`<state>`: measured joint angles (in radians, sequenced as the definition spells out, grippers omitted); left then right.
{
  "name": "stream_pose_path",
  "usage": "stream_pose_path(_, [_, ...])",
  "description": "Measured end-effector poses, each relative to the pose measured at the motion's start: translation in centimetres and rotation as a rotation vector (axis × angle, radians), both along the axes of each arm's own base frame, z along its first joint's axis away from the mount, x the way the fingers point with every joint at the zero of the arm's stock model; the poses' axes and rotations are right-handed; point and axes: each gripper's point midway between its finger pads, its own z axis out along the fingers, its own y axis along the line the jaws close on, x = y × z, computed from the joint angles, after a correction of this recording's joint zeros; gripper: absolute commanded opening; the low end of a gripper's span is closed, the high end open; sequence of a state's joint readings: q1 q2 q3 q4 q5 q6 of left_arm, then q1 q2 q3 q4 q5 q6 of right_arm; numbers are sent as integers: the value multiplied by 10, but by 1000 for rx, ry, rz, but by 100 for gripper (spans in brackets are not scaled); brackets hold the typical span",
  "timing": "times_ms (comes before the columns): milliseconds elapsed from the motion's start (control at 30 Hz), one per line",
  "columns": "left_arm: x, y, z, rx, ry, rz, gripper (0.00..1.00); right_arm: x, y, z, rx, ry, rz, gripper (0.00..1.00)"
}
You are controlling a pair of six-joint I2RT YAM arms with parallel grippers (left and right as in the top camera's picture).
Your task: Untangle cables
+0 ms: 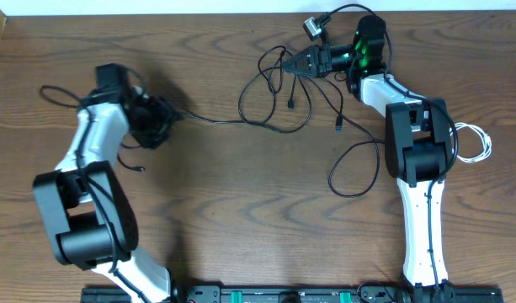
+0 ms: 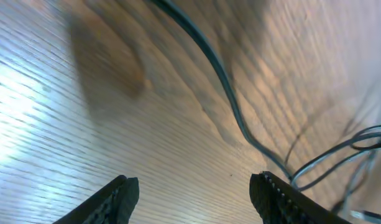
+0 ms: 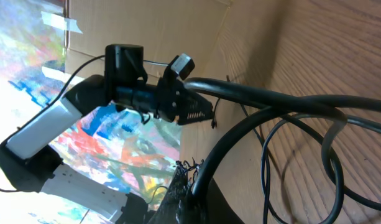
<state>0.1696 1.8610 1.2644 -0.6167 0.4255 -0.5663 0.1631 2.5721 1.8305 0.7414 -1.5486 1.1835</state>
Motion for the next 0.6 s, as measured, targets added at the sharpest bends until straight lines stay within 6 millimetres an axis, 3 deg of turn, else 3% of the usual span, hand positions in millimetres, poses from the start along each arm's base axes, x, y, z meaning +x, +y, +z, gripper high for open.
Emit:
stream_pose_path(333, [19,-31,-4,222,-38,43,65,-12,22,0,0,-1,44,1])
stream_pose_path(500, [26,-47,-2,256,-73,51,65,-15,28,0,2,-13,56,1])
stream_pose_path(600, [27,-47,-6,269,-66,72,65,-16,29,0,3,-15,58,1])
